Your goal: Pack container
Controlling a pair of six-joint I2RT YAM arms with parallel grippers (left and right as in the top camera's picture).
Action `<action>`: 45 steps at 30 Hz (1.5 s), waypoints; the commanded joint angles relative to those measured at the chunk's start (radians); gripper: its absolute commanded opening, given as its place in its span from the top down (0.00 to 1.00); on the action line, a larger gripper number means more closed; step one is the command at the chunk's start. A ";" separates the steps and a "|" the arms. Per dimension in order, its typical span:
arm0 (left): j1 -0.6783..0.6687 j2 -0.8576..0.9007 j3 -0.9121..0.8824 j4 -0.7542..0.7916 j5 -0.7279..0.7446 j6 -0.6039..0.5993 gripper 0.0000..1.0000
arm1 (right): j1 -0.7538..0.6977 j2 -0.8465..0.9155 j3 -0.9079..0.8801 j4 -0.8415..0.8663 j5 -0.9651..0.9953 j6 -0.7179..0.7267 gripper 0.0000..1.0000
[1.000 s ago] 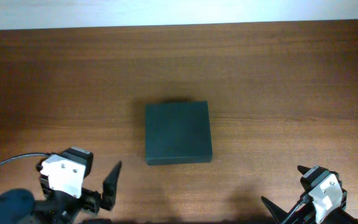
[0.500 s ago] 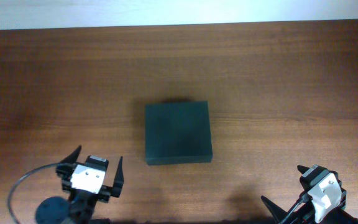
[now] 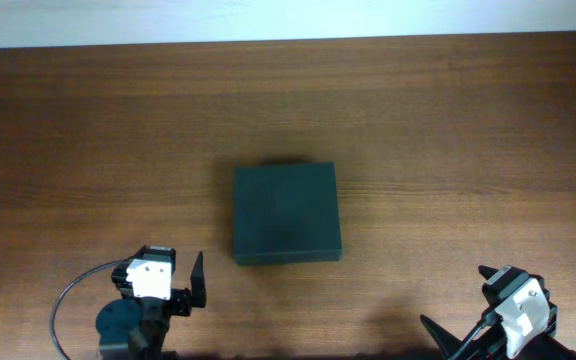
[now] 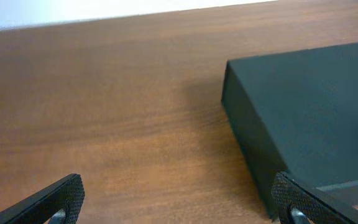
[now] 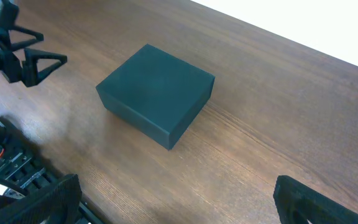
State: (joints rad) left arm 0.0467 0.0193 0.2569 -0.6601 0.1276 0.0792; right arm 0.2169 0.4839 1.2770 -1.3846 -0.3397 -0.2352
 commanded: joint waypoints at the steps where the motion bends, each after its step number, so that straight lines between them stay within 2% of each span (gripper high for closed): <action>1: 0.005 -0.014 -0.031 0.010 -0.059 -0.068 0.01 | 0.005 -0.005 0.001 0.000 0.005 0.000 0.01; 13: 0.005 -0.014 -0.077 0.017 -0.149 -0.125 0.01 | 0.005 -0.005 0.001 0.000 0.005 0.000 0.01; 45: 0.005 -0.013 -0.077 0.016 -0.132 -0.124 0.01 | 0.005 -0.007 0.001 0.001 0.022 0.000 0.01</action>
State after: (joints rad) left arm 0.0467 0.0193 0.1905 -0.6472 -0.0044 -0.0284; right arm 0.2169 0.4839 1.2770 -1.3846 -0.3386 -0.2356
